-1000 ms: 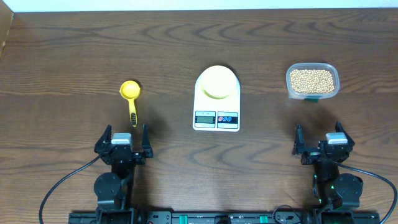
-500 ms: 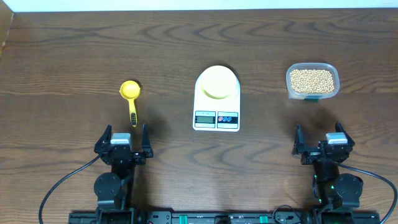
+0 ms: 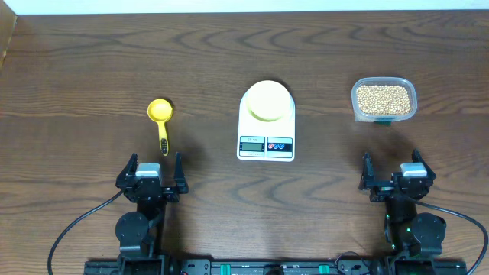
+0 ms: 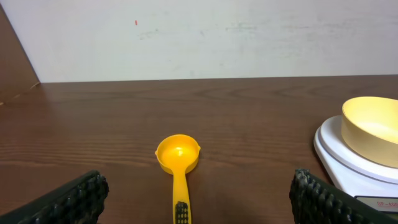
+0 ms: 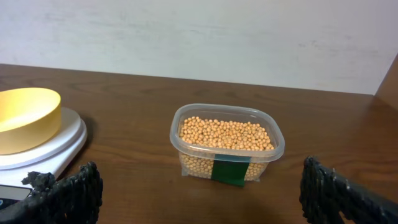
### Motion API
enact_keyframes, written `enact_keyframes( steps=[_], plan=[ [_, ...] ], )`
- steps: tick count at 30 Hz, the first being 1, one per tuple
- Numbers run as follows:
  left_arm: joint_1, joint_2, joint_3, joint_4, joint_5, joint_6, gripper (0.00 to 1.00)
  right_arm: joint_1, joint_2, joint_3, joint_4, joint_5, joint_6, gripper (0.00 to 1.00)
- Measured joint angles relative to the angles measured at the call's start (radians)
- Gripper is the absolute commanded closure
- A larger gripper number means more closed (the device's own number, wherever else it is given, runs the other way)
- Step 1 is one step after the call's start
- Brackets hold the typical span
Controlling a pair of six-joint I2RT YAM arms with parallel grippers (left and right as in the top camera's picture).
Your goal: Scoop item into bowl and weigh 50g on scale
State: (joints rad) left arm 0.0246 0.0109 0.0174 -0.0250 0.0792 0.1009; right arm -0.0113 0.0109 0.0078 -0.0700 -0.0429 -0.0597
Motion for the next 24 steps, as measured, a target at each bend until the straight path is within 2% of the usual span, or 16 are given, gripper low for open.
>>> enact_keyframes(
  steps=[10, 24],
  plan=[
    [0.000, 0.000, 0.000, 0.001, 0.005, -0.004, 0.05, 0.000, 0.000, 0.000, 0.000, 0.000, 0.000, 0.01],
    [0.000, 0.000, 0.008, -0.009, 0.008, -0.068, 0.05, 0.000, 0.000, 0.000, 0.000, 0.000, 0.000, 0.01]
  ],
)
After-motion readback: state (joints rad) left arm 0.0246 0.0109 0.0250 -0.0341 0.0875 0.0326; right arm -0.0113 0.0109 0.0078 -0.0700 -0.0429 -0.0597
